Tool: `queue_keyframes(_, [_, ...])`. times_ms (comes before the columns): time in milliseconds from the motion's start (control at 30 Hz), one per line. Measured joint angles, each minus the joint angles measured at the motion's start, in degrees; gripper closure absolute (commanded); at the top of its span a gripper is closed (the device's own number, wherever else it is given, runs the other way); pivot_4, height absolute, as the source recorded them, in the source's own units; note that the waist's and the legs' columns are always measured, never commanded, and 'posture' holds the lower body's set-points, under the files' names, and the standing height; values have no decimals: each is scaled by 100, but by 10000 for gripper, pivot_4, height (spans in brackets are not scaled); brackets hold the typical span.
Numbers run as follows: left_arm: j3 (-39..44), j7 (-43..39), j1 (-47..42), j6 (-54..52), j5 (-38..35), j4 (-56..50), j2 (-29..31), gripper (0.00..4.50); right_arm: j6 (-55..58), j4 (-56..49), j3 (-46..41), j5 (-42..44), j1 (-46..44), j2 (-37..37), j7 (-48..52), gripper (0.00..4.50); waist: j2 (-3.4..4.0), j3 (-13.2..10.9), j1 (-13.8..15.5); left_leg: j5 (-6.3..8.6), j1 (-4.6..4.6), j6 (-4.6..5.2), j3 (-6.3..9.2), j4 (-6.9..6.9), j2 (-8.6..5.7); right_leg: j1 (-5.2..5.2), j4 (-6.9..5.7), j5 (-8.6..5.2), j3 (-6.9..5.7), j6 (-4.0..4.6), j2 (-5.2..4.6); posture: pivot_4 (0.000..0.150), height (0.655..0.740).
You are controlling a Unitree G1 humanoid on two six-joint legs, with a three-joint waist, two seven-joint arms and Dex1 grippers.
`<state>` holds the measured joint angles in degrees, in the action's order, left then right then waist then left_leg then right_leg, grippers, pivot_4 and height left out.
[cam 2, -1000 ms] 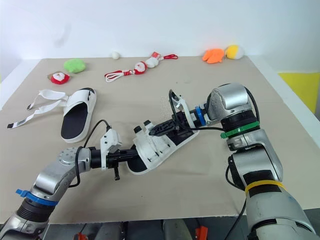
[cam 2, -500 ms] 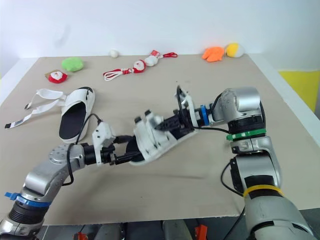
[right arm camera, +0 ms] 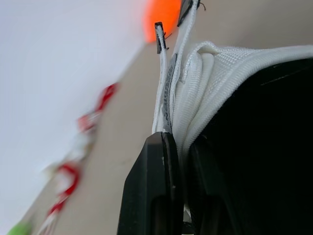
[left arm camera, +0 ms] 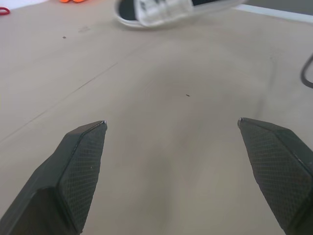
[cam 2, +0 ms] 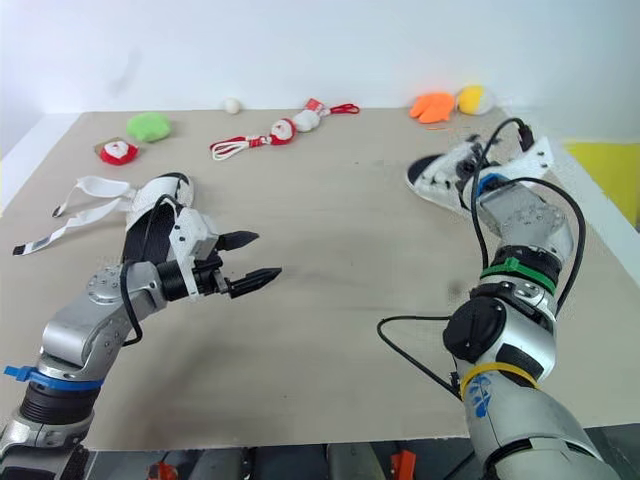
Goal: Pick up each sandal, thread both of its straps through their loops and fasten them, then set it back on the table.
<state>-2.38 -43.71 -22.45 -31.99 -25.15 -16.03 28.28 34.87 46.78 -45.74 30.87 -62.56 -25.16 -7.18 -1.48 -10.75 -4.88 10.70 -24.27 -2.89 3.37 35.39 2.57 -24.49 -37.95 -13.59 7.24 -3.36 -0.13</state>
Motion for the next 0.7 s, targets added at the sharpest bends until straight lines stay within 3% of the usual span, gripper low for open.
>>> queue_keyframes(233, [1, -25, -36, 228, 104, 211, 1, 0, 38, -353, 73, 46, 499, -152, -569, 1073, 5, 0, -23, -2, 6, 2, -2, 5, -1, 8, 0, -1, 4, -2, 0, 1500, 7400])
queue_keyframes(400, [52, 89, -80, 579, 425, 464, 128, 0, 672, -1553, 80, 355, 870, -159, -675, 393, 7, 1, -4, -3, 6, 3, -1, 7, -1, 9, -1, -1, 3, -2, 1, 1500, 7400])
queue_keyframes(533, [325, 522, -185, 1065, 887, 831, 226, 0, 1324, -2855, 347, 770, 1154, -439, -123, 393, 15, -1, -2, -4, 8, 4, -3, 7, 1, 8, -1, -4, 4, -8, 1, 1500, 7400])
queue_keyframes(700, [610, 1519, -327, 1691, 2050, 1300, 797, 0, 1146, -4562, 2084, 854, 1891, -1180, 2470, 393, 23, -4, -76, -3, 22, 4, -2, 2, 14, 10, -3, -12, 5, -23, 15, 1500, 7400])
